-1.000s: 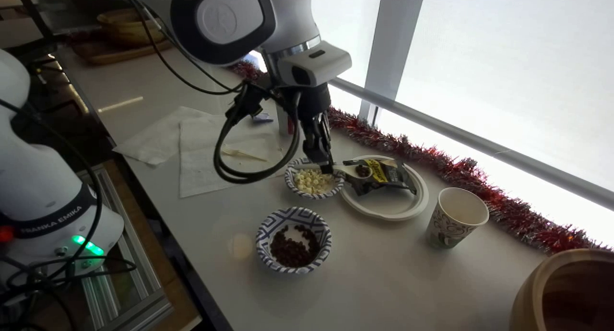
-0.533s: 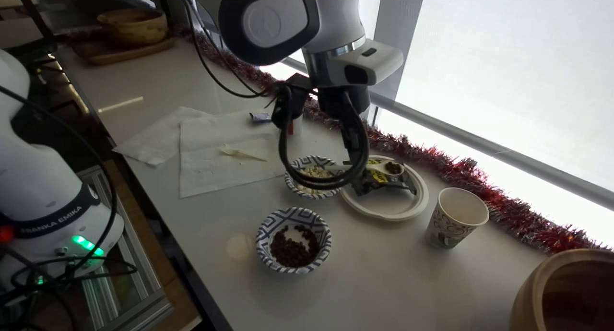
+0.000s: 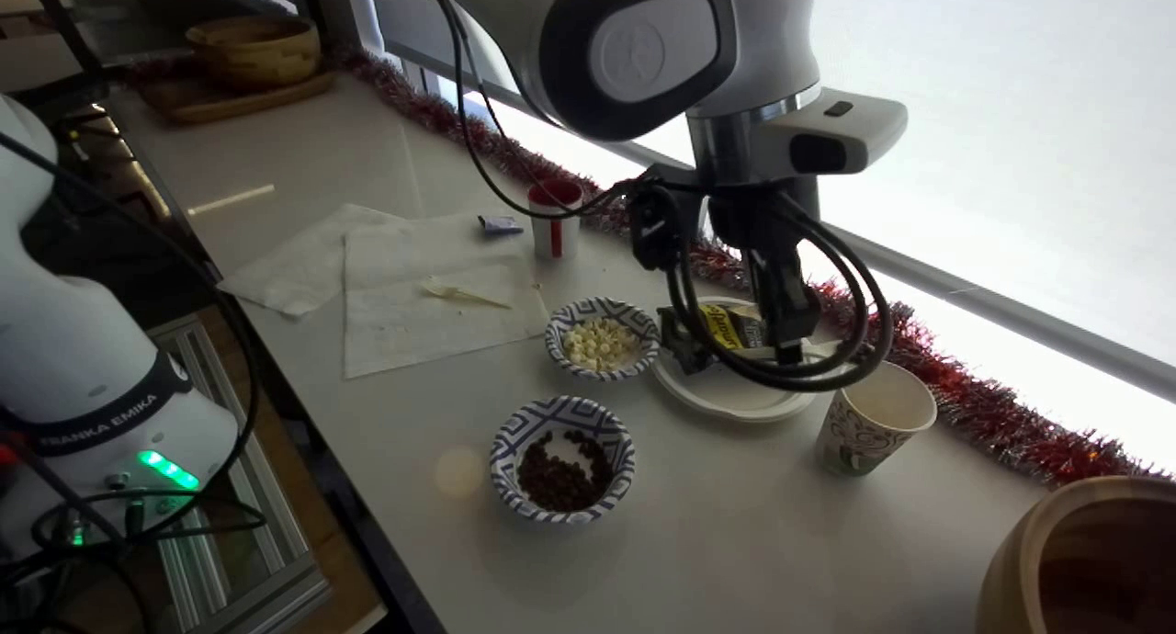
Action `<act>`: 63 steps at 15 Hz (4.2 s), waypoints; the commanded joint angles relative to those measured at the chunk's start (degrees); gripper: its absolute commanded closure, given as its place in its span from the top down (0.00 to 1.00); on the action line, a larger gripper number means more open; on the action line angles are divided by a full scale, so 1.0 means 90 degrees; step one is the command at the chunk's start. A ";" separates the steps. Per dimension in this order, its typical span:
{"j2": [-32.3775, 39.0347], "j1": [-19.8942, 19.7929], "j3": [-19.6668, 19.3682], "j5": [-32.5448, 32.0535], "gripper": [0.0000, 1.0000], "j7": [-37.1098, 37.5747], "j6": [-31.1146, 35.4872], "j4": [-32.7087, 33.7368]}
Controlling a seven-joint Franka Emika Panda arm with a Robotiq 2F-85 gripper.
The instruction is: Use the spoon to transfer some contents from the closest bowl to the right cup
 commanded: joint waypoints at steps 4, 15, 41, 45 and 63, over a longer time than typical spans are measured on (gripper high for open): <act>0.0985 0.0143 -0.0288 -0.0083 0.03 -0.0223 -0.0331 0.1199; 0.1165 0.1056 -0.1154 -0.1833 0.03 0.0447 -0.0594 0.1304; 0.1213 0.0845 -0.0300 -0.8525 0.03 0.3894 -0.1412 0.0651; 0.1218 0.0668 0.0025 -0.9781 0.03 0.4661 -0.1948 0.0537; -0.0511 -0.0149 0.0736 -0.7368 0.03 0.2976 -0.0851 -0.0374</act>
